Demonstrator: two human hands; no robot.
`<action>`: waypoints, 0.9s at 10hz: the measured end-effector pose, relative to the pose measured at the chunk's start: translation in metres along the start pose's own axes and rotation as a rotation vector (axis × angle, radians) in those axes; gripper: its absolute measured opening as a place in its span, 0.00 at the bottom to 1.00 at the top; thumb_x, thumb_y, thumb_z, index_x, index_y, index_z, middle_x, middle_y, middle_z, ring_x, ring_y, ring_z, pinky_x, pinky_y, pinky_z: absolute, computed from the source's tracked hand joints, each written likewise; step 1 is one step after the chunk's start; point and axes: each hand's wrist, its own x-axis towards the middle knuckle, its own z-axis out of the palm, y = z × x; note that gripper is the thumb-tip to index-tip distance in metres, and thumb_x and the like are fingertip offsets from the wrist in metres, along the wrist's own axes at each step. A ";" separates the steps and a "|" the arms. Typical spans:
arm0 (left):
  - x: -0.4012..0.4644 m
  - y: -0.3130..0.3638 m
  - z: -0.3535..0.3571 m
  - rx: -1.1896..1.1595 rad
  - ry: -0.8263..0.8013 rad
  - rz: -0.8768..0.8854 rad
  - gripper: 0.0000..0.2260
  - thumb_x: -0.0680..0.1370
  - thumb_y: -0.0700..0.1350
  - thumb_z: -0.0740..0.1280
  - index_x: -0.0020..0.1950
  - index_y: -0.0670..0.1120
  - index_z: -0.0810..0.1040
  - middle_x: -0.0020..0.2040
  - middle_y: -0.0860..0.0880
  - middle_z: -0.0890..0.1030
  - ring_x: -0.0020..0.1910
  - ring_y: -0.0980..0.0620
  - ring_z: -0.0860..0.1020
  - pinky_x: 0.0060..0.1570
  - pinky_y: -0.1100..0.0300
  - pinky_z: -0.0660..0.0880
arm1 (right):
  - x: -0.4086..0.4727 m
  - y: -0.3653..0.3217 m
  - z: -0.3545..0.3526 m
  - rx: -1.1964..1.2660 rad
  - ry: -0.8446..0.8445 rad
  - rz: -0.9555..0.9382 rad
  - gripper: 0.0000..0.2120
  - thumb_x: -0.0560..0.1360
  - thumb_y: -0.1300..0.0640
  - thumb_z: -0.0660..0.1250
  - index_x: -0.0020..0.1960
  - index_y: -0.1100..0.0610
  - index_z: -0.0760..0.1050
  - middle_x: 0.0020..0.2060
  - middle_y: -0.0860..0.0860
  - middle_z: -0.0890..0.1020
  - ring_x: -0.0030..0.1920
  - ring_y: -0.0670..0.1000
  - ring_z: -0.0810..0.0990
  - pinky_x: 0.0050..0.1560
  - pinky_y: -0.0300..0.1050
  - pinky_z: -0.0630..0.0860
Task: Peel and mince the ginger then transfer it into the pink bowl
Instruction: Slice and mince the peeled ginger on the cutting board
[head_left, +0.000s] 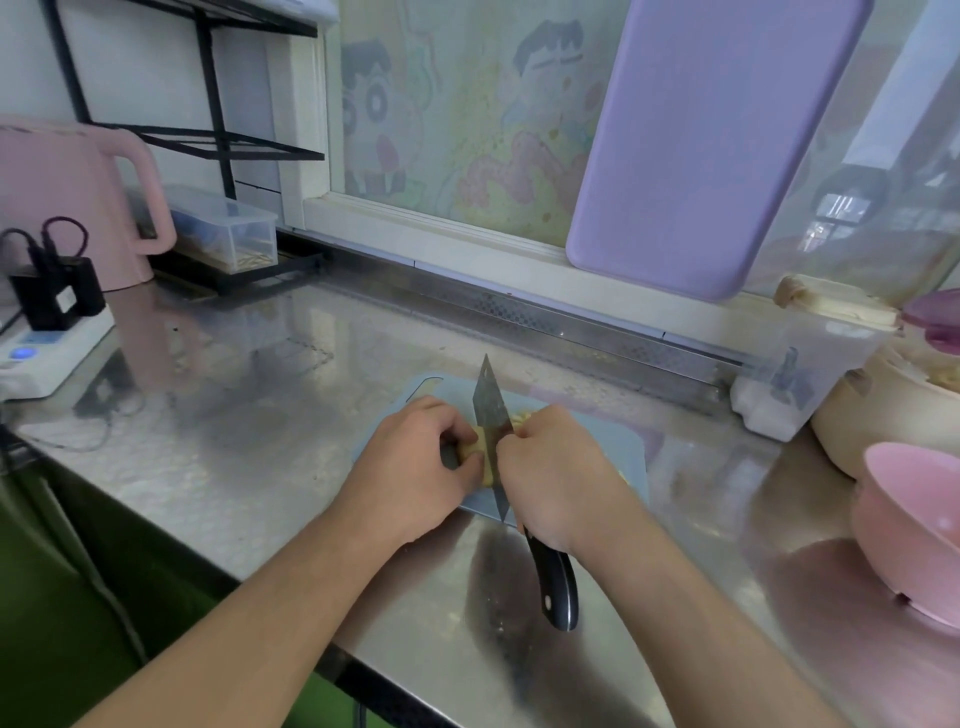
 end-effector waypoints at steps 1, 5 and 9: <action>0.000 0.000 0.000 -0.007 0.005 -0.009 0.05 0.73 0.48 0.77 0.44 0.55 0.81 0.48 0.59 0.80 0.48 0.60 0.80 0.53 0.57 0.79 | -0.001 0.006 -0.007 0.030 -0.002 0.033 0.12 0.83 0.59 0.59 0.41 0.58 0.70 0.42 0.59 0.78 0.42 0.56 0.77 0.52 0.54 0.82; 0.000 0.002 -0.003 -0.011 -0.001 -0.029 0.05 0.77 0.44 0.73 0.46 0.55 0.83 0.48 0.59 0.80 0.48 0.61 0.80 0.55 0.63 0.78 | -0.003 0.015 -0.014 0.080 0.060 0.000 0.14 0.83 0.59 0.60 0.38 0.57 0.71 0.39 0.58 0.78 0.39 0.57 0.76 0.47 0.51 0.80; 0.001 0.000 -0.003 -0.013 0.007 -0.046 0.05 0.74 0.45 0.75 0.45 0.55 0.82 0.48 0.58 0.80 0.47 0.60 0.80 0.51 0.58 0.79 | 0.002 0.009 0.004 0.236 0.102 0.097 0.10 0.75 0.61 0.60 0.34 0.58 0.68 0.26 0.59 0.72 0.25 0.54 0.68 0.28 0.46 0.67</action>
